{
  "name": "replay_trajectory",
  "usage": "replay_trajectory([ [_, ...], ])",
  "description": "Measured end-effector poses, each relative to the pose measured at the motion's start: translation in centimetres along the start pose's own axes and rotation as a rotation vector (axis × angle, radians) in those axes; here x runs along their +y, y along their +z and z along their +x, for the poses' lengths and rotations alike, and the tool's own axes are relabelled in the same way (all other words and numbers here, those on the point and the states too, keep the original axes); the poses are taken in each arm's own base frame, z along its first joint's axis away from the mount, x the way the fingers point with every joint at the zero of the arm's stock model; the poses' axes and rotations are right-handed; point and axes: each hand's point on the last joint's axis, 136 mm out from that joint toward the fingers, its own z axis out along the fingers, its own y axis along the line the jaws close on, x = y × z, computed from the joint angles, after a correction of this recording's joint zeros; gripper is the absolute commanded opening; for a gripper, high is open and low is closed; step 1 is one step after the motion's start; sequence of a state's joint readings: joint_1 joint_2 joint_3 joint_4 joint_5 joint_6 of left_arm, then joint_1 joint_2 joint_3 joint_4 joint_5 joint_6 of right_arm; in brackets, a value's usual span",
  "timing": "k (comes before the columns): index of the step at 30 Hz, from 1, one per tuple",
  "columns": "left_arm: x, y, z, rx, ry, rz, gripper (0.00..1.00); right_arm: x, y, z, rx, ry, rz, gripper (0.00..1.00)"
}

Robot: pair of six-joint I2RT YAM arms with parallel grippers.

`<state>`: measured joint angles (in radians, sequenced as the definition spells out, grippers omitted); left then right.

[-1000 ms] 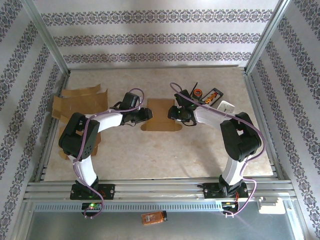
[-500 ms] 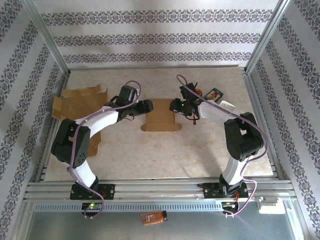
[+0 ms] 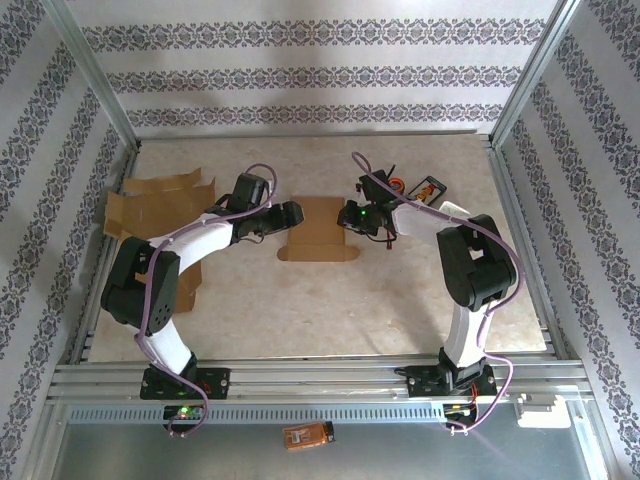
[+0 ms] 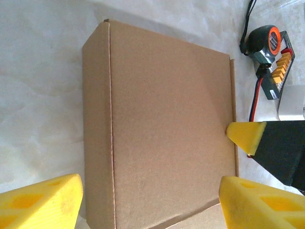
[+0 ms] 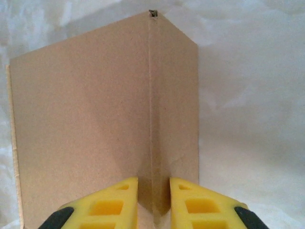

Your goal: Fold the paper box

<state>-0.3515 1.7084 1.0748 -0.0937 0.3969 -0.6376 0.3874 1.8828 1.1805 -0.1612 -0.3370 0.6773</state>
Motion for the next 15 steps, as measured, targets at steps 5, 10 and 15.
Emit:
replay_trajectory([
  [5,1.3,0.4,0.3,0.021,-0.050,0.003,0.76,0.1,0.2,0.3,0.012,0.003,-0.118,0.16],
  [10,1.8,0.4,0.6,0.037,-0.082,0.026,0.78,-0.2,0.0,0.3,0.010,0.012,-0.244,0.14],
  [15,1.2,0.6,0.3,0.040,-0.100,0.089,0.78,-0.2,-0.1,0.5,0.024,0.007,-0.323,0.13],
])
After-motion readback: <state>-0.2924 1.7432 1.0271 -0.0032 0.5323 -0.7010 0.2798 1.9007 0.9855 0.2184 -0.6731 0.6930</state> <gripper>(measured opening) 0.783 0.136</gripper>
